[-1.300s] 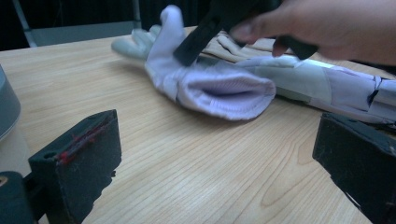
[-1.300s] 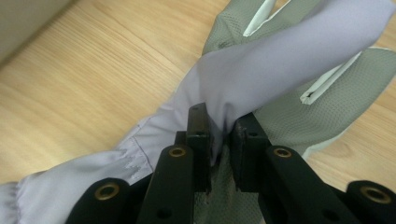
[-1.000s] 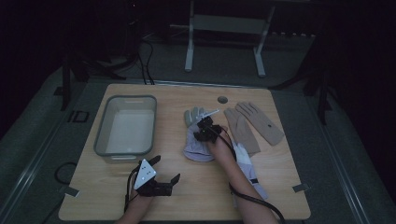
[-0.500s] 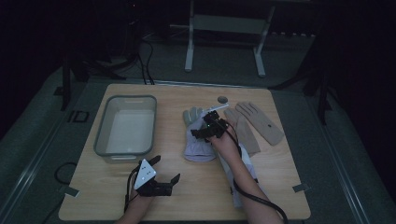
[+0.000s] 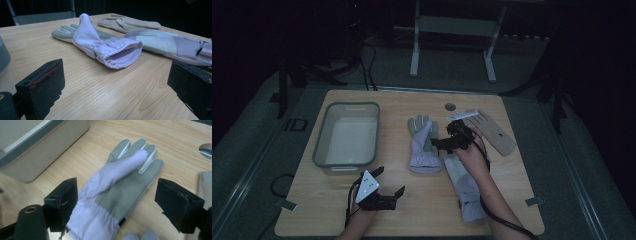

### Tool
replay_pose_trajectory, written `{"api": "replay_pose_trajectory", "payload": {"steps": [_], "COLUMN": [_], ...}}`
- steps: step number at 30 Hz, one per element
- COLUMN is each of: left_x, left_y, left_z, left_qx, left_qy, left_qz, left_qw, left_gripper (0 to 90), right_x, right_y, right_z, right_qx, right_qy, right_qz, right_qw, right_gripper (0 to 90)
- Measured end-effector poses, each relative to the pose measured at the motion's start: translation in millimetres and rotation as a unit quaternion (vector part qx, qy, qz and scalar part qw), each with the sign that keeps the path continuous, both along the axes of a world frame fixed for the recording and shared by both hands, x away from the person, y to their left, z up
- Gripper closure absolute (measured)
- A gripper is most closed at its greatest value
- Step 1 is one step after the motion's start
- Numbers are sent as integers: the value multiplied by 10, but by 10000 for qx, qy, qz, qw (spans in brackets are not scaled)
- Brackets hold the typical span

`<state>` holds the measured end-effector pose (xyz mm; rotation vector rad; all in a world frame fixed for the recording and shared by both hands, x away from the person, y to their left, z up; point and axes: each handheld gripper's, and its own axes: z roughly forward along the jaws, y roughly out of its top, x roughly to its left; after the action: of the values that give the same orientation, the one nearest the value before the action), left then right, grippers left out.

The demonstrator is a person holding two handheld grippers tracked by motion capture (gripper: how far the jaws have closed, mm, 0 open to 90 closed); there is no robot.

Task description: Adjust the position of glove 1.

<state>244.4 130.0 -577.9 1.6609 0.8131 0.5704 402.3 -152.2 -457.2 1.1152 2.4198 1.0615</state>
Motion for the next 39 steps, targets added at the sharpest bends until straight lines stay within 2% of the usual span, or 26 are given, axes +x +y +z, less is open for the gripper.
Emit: {"api": "replay_pose_trajectory", "payload": {"steps": [4, 5, 10, 14, 19, 21, 23, 26, 29, 32, 33, 34, 35, 38, 39], "left_x": [6, 7, 1, 2, 0, -1, -1, -2, -4, -5, -5, -4, -5, -5, -5], "left_y": [11, 11, 1, 3, -1, -3, -4, -6, -9, -11, -8, -8, -8, -9, -10], "left_z": [-1, -1, 0, 0, 0, -1, 0, 0, 0, 0, 1, 1, 1, 1, 1], "left_qx": [-56, -63, 2, -13, 5, -2, 0, 13, 15, 17, 38, 40, 42, 44, 43], "left_qy": [41, 45, 3, 17, -1, -3, -5, -7, -4, -4, -11, -9, -10, -7, -8], "left_qz": [11, 12, 7, 18, 15, 18, 18, 18, 17, 22, 18, 16, 18, 20, 21], "left_qw": [10000, 10000, 10000, 10000, 10000, 10000, 10000, 10000, 10000, 10000, 10000, 10000, 10000, 10000, 10000], "left_gripper": [15, 15, 15, 15, 15, 14, 15, 15, 15, 15, 15, 15, 15, 15, 15], "right_x": [-81, -137, -230, -313, -446, -504, -567, -679, -782, -852, -918, -918, -958, -968, -964], "right_y": [-130, -237, -400, -527, -709, -782, -850, -971, -1003, -1032, -1058, -1058, -1075, -1099, -1105], "right_z": [8, 11, 4, -27, -94, -122, -155, -265, -366, -435, -512, -512, -592, -719, -780], "right_qx": [29, 114, 145, 143, 178, 222, 149, 61, -145, -184, -271, -271, -331, -458, -508], "right_qy": [-42, -25, -31, -9, 10, 30, -45, 106, 176, 236, 296, 296, 354, 425, 513], "right_qz": [0, -21, -72, -186, -185, -149, -182, -195, -106, -14, 48, 48, 155, 177, 142], "right_qw": [10000, 9999, 9999, 9997, 9997, 9996, 9997, 9997, 9997, 9996, 9992, 9992, 9987, 9979, 9973], "right_gripper": [140, 138, 131, 106, 107, 120, 145, 209, 225, 244, 288, 288, 316, 376, 404]}}
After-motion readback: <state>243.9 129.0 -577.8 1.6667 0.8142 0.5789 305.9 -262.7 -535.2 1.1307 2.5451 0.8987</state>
